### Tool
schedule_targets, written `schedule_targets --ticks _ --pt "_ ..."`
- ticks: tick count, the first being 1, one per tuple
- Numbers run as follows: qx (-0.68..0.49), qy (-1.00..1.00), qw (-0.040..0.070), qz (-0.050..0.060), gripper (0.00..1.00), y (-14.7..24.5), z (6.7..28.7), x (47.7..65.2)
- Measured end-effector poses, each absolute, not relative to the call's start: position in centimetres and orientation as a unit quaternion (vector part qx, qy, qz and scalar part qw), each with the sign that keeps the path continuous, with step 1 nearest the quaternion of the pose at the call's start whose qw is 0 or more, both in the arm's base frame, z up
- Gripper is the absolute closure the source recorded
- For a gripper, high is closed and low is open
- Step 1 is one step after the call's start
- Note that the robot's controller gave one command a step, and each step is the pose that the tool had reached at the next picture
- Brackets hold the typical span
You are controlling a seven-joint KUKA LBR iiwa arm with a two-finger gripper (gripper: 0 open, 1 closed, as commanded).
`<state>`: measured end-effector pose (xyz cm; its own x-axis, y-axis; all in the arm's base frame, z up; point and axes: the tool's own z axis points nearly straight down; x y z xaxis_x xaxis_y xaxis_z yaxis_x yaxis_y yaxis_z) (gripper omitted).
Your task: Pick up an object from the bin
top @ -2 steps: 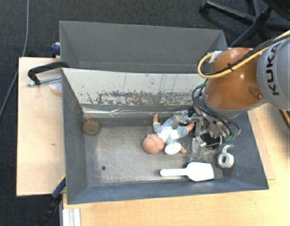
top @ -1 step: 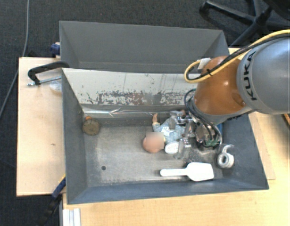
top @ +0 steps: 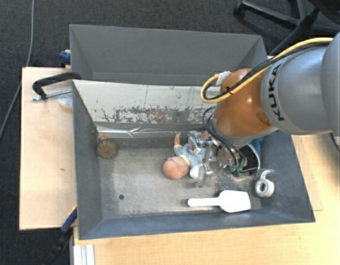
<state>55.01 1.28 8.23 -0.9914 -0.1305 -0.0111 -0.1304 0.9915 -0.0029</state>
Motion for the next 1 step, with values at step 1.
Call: schedule_targets --ticks 1 --pt "0.116 0.993 0.005 0.004 1.0 -0.64 7.79 56.72"
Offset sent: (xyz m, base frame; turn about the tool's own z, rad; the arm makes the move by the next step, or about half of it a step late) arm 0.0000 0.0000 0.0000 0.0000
